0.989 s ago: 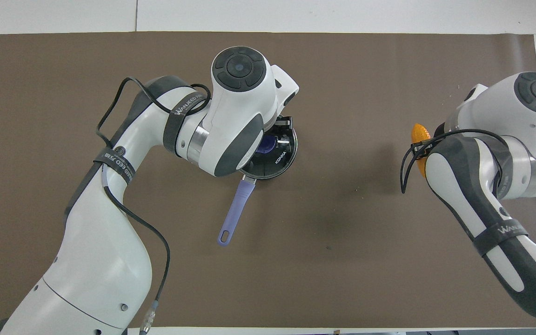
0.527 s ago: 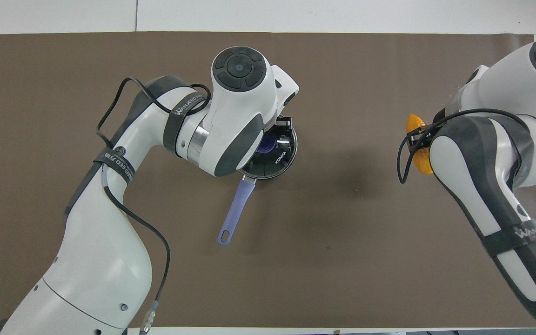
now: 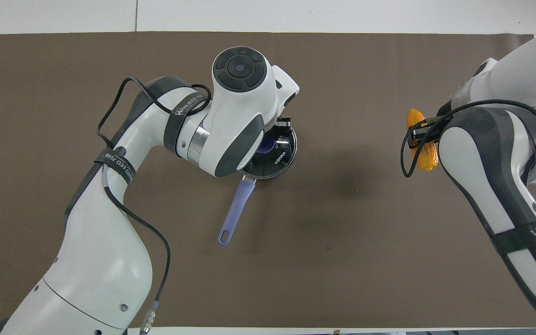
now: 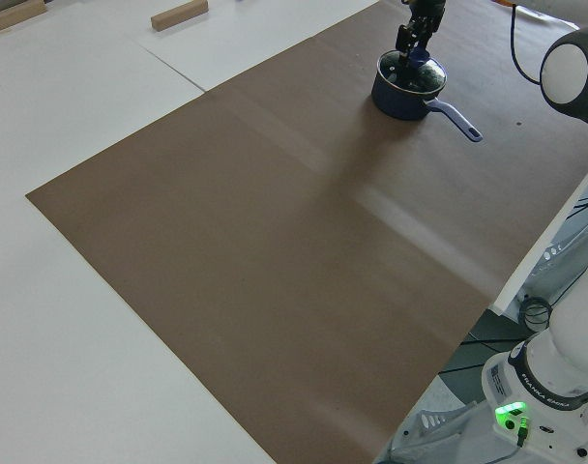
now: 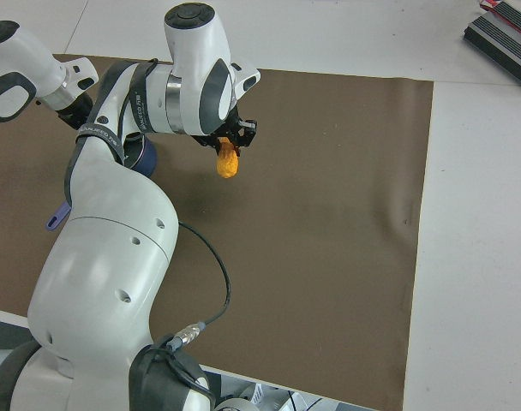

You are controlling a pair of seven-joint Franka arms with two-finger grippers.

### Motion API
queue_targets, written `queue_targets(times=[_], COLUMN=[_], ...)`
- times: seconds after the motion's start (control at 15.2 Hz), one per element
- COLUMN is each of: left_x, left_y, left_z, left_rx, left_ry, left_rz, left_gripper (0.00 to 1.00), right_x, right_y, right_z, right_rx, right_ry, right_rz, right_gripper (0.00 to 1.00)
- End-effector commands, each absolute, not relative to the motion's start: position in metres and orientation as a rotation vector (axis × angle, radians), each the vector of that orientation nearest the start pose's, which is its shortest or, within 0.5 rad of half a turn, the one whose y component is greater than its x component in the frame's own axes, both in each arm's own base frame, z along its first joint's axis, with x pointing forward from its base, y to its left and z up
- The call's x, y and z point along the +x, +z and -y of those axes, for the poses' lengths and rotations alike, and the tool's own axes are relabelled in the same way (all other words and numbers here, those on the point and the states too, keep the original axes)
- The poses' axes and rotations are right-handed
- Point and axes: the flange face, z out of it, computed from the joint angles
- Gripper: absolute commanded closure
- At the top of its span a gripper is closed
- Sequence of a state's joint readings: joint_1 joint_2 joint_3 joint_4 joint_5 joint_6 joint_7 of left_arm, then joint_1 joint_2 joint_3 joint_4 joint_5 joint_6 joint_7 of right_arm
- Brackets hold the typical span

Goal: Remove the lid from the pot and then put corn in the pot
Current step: 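Grasp the lid knob with the left gripper while the right gripper grasps the corn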

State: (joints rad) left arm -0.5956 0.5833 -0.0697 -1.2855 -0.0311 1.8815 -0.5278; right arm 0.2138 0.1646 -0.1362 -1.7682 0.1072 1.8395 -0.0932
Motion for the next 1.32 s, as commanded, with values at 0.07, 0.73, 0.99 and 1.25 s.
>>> queue_targets(times=[0.07,0.73,0.99,1.25], left_x=[0.565,0.562,0.562,0.561], left_y=[0.416,0.415,0.428,0.445], left_z=[0.441,0.444,0.441,0.436], left_rx=[-3.164,-3.155,-3.170,-3.190], left_ry=[0.049,0.049,0.046,0.055], left_rz=[-0.207,-0.219,-0.211,-0.198], left_gripper=[0.31,0.56,0.63,0.64], right_x=[0.598,0.602,0.604,0.604], right_y=[0.460,0.476,0.479,0.479], right_z=[-0.058,-0.059,-0.063,-0.062], right_rx=[-3.046,-3.043,-3.041,-3.042], right_ry=[0.156,0.175,0.161,0.161], right_rz=[0.189,0.192,0.193,0.182], right_gripper=[1.00,1.00,1.00,1.00])
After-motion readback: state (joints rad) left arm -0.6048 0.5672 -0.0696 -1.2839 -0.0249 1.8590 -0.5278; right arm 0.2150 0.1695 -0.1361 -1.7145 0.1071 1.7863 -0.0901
